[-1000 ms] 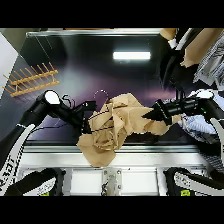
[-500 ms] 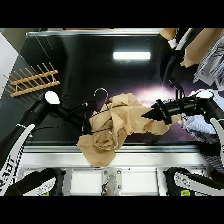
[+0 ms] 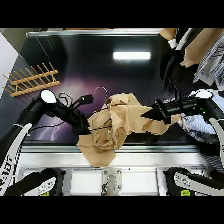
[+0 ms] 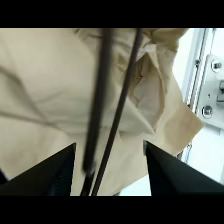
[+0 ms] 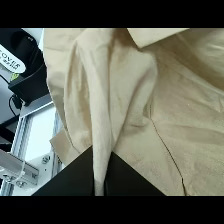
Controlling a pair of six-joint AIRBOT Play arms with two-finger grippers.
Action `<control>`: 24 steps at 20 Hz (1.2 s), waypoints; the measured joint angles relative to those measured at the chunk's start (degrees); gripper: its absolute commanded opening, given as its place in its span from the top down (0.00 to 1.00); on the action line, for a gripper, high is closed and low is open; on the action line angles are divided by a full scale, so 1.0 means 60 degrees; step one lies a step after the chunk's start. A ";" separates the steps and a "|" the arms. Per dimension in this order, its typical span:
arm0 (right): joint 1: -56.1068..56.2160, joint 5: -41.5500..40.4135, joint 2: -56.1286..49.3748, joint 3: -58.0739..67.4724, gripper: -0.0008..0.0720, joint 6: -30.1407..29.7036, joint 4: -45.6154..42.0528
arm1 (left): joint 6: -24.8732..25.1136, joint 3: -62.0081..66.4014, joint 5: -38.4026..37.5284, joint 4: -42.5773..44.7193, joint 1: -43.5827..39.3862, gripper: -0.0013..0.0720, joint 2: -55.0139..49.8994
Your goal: Fold the clothes and pants, and hang the long-sleeved shirts on hangers.
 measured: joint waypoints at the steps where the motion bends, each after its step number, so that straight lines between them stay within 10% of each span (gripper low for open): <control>1: 0.0000 0.0007 0.0004 0.0000 0.98 0.0000 0.0000 | -0.0270 0.0000 -0.0087 0.0000 0.0153 0.37 0.0095; 12: -0.0004 -0.1217 0.0495 0.0000 0.98 0.0146 0.0641 | -0.4430 -0.0455 0.1439 0.0029 0.2029 0.38 0.3038; 22: -0.0004 -0.3075 0.1829 0.0000 0.98 0.0801 0.1322 | -0.8969 -0.3767 0.4983 0.0036 -0.1676 0.38 0.4069; 23: -0.0004 -0.3118 0.1869 0.0000 0.98 0.0845 0.1337 | -0.9187 -0.3810 0.5184 0.0033 -0.1982 0.47 0.3836; 24: -0.0004 -0.3151 0.1902 0.0000 0.98 0.0878 0.1344 | -0.9380 -0.3818 0.5329 0.0033 -0.2226 0.77 0.3566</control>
